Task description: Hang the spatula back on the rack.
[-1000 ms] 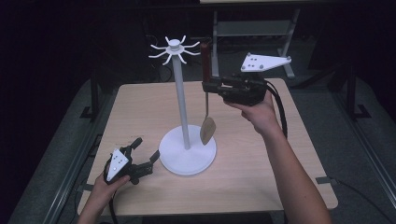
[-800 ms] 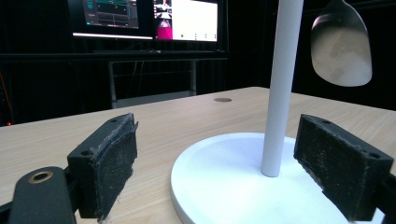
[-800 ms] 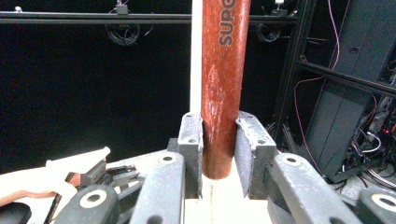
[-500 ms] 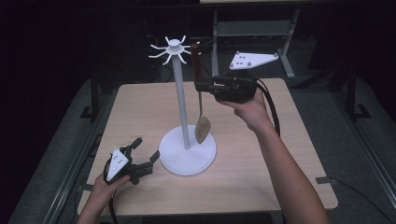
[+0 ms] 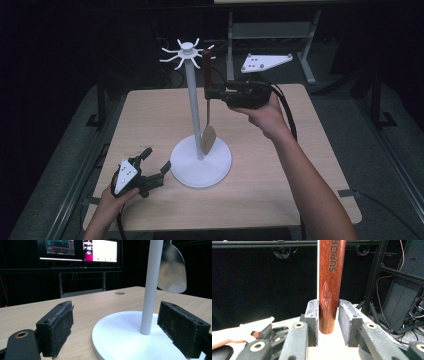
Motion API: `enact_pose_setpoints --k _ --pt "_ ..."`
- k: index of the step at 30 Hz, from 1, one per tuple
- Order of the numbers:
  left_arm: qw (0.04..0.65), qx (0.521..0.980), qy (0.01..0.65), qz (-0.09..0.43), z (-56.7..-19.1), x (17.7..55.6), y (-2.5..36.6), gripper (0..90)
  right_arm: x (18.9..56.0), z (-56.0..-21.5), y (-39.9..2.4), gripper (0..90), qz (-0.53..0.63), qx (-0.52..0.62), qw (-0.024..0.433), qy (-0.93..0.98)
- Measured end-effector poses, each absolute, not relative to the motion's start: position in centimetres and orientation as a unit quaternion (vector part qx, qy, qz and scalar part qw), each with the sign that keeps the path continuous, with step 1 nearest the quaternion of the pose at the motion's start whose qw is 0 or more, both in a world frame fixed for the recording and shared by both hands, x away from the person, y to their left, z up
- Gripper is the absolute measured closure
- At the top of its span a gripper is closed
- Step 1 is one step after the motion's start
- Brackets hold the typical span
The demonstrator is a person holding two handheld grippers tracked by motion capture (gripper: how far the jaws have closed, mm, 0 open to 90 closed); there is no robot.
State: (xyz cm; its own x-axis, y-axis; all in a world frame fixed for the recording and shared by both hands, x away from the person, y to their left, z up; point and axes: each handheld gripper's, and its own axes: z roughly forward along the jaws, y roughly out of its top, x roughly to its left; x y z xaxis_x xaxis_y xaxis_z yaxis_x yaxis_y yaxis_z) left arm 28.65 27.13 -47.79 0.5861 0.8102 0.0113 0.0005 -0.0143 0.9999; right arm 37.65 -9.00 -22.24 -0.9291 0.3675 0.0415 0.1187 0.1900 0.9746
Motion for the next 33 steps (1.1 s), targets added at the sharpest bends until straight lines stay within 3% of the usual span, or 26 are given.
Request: enact_pose_setpoints --k 20,33 --pt "0.626 0.633 0.320 0.326 -47.8 28.6 27.2 12.6 36.9 -24.9 -12.5 41.1 0.595 0.207 0.120 0.767" --pt "0.628 0.630 0.319 0.326 -47.8 28.6 27.2 12.6 36.8 -28.2 -14.7 34.0 0.568 0.248 0.134 0.773"
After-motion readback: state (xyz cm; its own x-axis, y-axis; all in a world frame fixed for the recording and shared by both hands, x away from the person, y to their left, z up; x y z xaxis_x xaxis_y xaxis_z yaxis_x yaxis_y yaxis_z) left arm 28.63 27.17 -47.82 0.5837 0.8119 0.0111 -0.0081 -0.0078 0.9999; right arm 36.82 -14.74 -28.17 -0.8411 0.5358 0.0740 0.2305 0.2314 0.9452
